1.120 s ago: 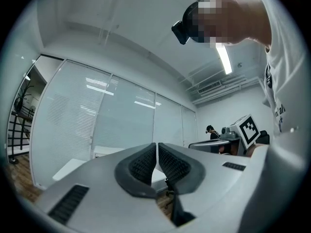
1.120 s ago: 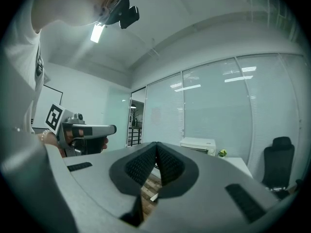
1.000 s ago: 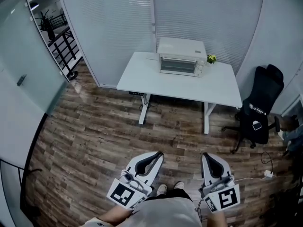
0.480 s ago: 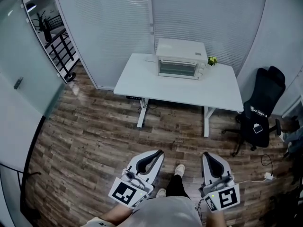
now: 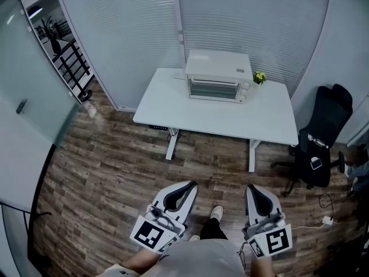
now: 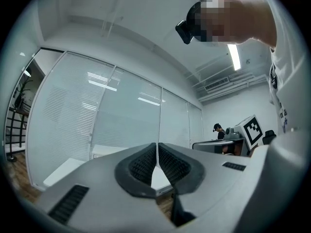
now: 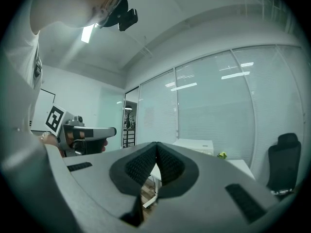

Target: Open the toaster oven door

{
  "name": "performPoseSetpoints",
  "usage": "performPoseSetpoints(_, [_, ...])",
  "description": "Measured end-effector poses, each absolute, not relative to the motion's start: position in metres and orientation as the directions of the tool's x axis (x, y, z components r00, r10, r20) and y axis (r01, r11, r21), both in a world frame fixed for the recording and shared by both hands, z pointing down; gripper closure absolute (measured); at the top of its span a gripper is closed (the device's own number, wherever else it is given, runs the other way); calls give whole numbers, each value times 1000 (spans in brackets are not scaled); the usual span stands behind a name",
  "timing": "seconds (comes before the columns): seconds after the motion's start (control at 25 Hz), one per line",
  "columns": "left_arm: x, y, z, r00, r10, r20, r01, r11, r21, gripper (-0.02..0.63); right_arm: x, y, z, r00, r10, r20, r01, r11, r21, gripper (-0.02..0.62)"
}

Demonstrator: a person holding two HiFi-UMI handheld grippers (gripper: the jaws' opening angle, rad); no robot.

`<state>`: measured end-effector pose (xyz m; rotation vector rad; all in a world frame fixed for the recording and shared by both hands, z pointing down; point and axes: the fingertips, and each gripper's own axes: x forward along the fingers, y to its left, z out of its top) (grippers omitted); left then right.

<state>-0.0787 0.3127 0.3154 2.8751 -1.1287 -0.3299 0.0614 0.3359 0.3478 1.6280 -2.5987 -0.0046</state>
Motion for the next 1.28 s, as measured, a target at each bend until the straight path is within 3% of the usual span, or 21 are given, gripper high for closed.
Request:
performPoseSetpoints(0.84, [26, 187, 301, 705, -687, -178, -683, -725, 94, 575, 166, 214, 336, -448, -892, 57, -891, 451, 49, 588])
performPoseSetpoints(1.28, [47, 149, 311, 688, -708, -159, -702, -705, 100, 575, 184, 176, 353, -475, -876, 82, -878, 478, 27, 588])
